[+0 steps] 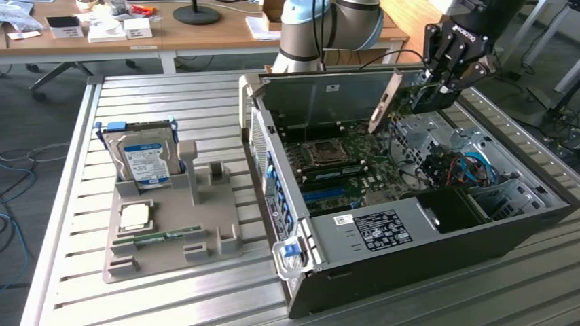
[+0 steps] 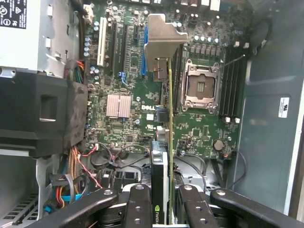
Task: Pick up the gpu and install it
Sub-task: 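Insert the gpu into the slot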
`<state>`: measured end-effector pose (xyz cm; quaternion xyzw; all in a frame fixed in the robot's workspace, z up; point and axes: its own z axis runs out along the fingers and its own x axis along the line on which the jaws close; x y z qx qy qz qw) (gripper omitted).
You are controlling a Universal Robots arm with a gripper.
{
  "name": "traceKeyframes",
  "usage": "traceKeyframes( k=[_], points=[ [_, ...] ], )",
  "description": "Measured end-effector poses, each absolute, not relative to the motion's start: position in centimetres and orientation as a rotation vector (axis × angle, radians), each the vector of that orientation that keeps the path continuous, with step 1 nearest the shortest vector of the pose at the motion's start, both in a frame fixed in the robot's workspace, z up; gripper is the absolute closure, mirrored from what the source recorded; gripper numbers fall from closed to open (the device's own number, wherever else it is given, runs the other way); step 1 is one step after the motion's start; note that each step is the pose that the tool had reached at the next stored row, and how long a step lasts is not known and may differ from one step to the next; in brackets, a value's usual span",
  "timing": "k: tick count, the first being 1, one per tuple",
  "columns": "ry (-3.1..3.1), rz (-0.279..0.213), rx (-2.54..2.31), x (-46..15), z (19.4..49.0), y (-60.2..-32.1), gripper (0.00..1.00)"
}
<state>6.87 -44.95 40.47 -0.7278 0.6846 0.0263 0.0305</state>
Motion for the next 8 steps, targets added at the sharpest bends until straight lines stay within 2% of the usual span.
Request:
traceKeyframes(
  k=[8],
  points=[
    [2.119,0.083,-2.219,6.73,40.42,-44.96,0.73]
  ],
)
